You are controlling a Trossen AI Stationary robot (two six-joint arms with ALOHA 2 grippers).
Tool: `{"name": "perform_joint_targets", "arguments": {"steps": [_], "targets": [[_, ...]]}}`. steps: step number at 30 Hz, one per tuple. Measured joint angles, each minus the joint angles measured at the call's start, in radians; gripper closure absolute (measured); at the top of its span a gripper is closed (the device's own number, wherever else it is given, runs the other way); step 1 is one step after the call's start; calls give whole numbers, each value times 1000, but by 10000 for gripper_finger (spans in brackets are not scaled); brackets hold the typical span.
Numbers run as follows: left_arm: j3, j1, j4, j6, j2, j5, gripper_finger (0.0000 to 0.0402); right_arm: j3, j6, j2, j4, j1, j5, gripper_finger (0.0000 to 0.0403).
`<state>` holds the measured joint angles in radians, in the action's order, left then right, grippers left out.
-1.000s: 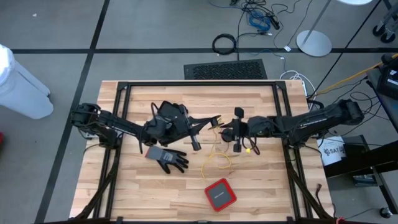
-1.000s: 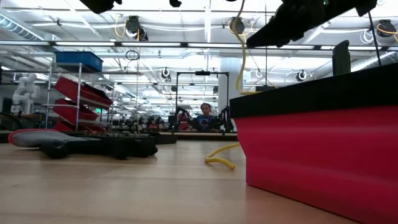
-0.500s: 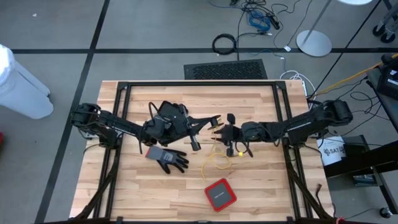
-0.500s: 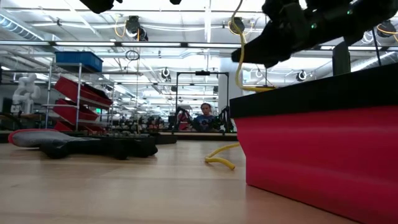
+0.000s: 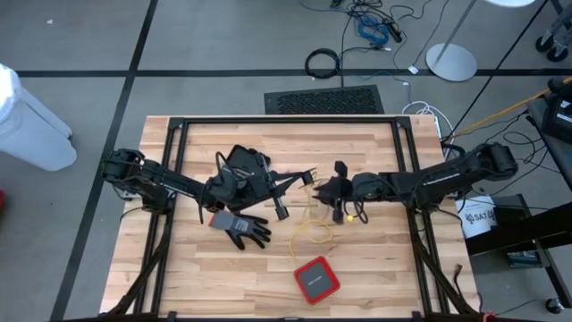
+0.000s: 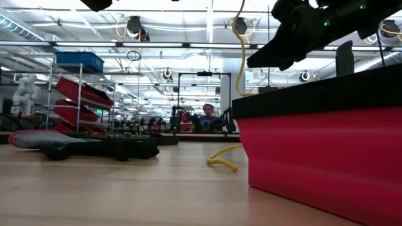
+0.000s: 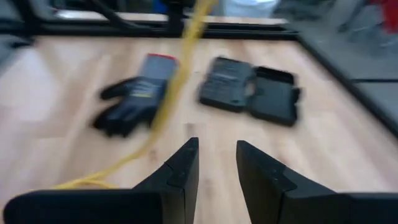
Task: Coil cords
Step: Coil the yellow wire onto the spool
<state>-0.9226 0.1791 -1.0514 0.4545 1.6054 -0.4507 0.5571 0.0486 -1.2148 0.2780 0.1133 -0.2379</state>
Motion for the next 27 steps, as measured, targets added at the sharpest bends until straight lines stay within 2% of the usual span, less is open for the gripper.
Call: {"name": "perform_joint_targets", "arguments": {"steps": [3,5,15,20,24,27], "targets": [[0,0,-7,0,0,0,401,0,47,12,-5,0,107,309],[0,0,-11,0,0,0,402,0,61,-5,8,4,138,309],[0,11,-11,0,0,0,402,0,45,-145,191,4,132,310],[0,12,-5,7,0,-3,402,0,57,-195,219,0,45,332],[0,19,2,53,0,-83,402,0,61,-224,222,26,-41,391],[0,19,7,62,0,-116,402,3,81,-249,235,50,-117,396]]}}
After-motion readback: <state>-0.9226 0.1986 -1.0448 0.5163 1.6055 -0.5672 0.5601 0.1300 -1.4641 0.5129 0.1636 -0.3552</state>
